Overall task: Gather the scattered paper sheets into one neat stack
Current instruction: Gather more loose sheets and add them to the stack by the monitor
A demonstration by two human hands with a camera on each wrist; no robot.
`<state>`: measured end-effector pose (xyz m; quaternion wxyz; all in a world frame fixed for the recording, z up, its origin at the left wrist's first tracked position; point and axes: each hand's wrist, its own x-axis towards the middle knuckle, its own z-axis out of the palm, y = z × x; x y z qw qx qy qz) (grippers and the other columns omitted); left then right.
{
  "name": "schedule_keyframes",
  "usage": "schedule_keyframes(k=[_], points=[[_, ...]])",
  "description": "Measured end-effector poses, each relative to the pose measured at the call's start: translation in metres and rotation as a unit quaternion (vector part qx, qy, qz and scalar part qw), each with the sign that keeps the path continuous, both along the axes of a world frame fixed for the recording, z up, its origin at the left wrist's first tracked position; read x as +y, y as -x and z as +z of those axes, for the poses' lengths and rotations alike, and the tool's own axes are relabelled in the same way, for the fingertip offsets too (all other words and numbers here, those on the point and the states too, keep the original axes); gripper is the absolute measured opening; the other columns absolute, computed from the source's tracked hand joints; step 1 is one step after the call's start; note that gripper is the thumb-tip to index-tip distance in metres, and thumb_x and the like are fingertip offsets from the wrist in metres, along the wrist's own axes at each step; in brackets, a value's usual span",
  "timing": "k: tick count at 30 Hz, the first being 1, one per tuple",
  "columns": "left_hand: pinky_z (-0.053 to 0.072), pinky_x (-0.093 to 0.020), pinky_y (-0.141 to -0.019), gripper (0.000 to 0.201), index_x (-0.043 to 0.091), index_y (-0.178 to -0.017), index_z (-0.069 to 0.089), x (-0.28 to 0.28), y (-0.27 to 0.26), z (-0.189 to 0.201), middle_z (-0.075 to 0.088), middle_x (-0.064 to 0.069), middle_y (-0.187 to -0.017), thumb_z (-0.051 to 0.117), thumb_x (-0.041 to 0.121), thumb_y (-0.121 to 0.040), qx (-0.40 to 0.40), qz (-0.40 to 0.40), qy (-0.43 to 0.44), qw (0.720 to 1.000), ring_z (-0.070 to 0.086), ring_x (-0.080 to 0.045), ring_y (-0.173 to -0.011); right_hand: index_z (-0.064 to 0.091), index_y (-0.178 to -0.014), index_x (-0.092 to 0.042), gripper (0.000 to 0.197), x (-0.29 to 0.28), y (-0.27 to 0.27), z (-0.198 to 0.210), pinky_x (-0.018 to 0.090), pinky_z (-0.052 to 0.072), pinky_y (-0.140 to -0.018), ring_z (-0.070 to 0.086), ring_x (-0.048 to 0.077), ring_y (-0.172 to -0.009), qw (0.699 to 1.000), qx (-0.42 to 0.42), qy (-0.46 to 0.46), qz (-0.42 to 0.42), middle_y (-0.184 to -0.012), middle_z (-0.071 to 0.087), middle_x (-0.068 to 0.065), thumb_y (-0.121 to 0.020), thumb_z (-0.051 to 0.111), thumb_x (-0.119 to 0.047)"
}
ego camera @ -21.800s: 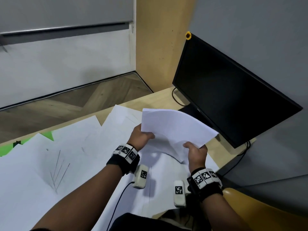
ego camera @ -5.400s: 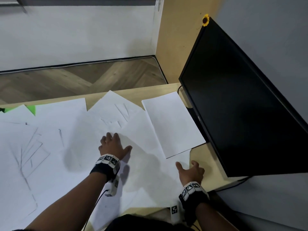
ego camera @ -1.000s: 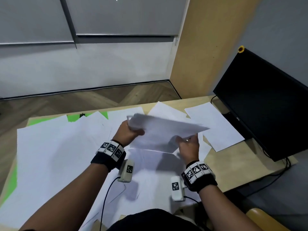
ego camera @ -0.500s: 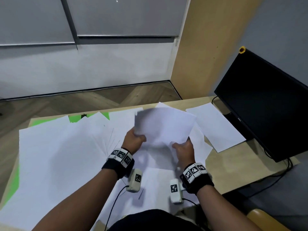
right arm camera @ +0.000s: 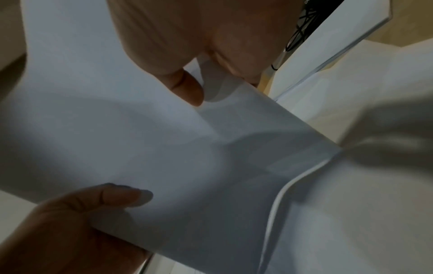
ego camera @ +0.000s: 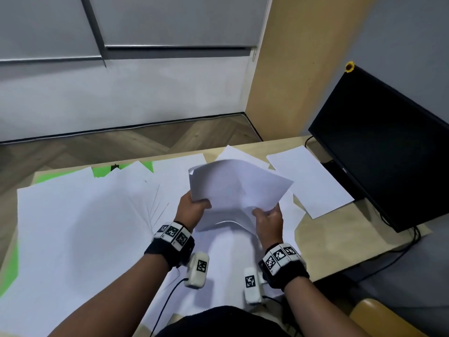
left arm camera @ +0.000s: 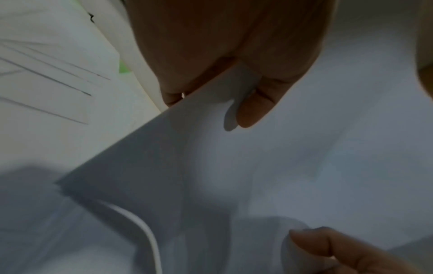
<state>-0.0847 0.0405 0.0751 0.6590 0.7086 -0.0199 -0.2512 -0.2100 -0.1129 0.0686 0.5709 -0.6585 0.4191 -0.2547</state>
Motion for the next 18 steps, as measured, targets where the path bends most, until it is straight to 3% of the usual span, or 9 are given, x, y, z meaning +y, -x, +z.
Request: schedule_keyframes(k=[3,5,8,10,12,14,15,17,18], points=[[0.046,-0.038,-0.066,0.026,0.009,-0.077,0.062,-0.006,0.003,-0.005,0.063,-0.006,-0.076,0.065,0.015,-0.052,0.013,-0.029,-0.024,0.999,0.056,-0.027,-0.073,0.055,-0.127,-0.011,0.061,-0.005,0.004,-0.006,0.034,0.049,-0.094,0.064,0.024,-0.106,0.999,0.018,-0.019,0.025,-0.114,0.069,0.005,-0.066,0.065,-0.014],[0.054,-0.047,-0.076,0.032,0.010,-0.081,0.066,-0.011,0.005,-0.013,0.070,-0.010,-0.086,0.068,0.015,-0.050,0.039,-0.039,-0.040,0.998,0.064,-0.033,-0.083,0.057,-0.123,-0.011,0.056,-0.006,0.006,-0.009,0.035,0.050,-0.093,0.063,0.026,-0.109,0.998,0.032,-0.030,0.050,-0.114,0.069,0.006,-0.068,0.065,-0.016],[0.055,-0.052,-0.089,0.040,0.006,-0.091,0.070,-0.020,0.010,-0.016,0.073,-0.017,-0.096,0.069,0.013,-0.051,0.063,-0.067,-0.028,0.995,0.068,-0.036,-0.093,0.055,-0.129,-0.011,0.044,-0.015,0.009,-0.004,0.022,0.042,-0.091,0.058,0.013,-0.112,0.998,0.025,-0.013,0.063,-0.121,0.063,-0.002,-0.087,0.068,-0.013],[0.055,-0.049,-0.086,0.040,0.003,-0.091,0.071,-0.025,0.013,-0.018,0.074,-0.018,-0.093,0.070,0.013,-0.052,0.073,-0.086,-0.017,0.993,0.069,-0.036,-0.089,0.057,-0.129,-0.010,0.039,-0.028,0.014,-0.006,0.018,0.039,-0.091,0.056,0.010,-0.111,0.997,0.034,-0.001,0.063,-0.120,0.062,-0.005,-0.092,0.065,-0.014],[0.056,-0.041,-0.075,0.025,0.009,-0.080,0.070,-0.029,0.015,-0.023,0.073,-0.012,-0.081,0.073,0.012,-0.056,0.071,-0.120,-0.040,0.989,0.067,-0.031,-0.078,0.061,-0.125,-0.010,0.035,-0.047,0.020,-0.017,0.022,0.041,-0.093,0.059,0.014,-0.110,0.996,0.071,0.016,0.059,-0.117,0.066,-0.002,-0.091,0.063,-0.016],[0.050,-0.029,-0.064,0.014,0.018,-0.076,0.063,-0.029,0.015,-0.038,0.067,-0.002,-0.077,0.074,0.012,-0.070,0.052,-0.157,-0.112,0.980,0.062,-0.022,-0.073,0.066,-0.118,-0.011,0.031,-0.071,0.029,-0.036,0.027,0.046,-0.088,0.064,0.022,-0.103,0.993,0.114,0.010,0.033,-0.109,0.071,0.002,-0.087,0.063,-0.016],[0.048,-0.026,-0.065,0.013,0.022,-0.080,0.063,-0.027,0.014,-0.051,0.068,-0.001,-0.082,0.071,0.012,-0.076,0.045,-0.151,-0.163,0.974,0.063,-0.020,-0.078,0.068,-0.114,-0.010,0.030,-0.082,0.035,-0.046,0.029,0.048,-0.086,0.066,0.026,-0.101,0.991,0.134,-0.003,0.011,-0.106,0.072,0.005,-0.085,0.063,-0.015],[0.048,-0.026,-0.077,0.019,0.022,-0.099,0.064,-0.021,0.014,-0.075,0.068,-0.004,-0.105,0.069,0.020,-0.080,0.037,-0.105,-0.306,0.945,0.064,-0.023,-0.099,0.069,-0.111,-0.006,0.032,-0.103,0.047,-0.061,0.033,0.050,-0.087,0.066,0.032,-0.103,0.984,0.174,-0.021,-0.024,-0.108,0.072,0.012,-0.081,0.062,-0.015],[0.047,-0.029,-0.083,0.032,0.020,-0.110,0.061,-0.018,0.015,-0.083,0.062,-0.007,-0.116,0.069,0.026,-0.080,0.033,-0.079,-0.379,0.921,0.060,-0.026,-0.108,0.069,-0.111,-0.006,0.034,-0.111,0.054,-0.068,0.034,0.049,-0.088,0.065,0.034,-0.104,0.980,0.197,-0.025,-0.025,-0.110,0.071,0.014,-0.080,0.060,-0.017]])
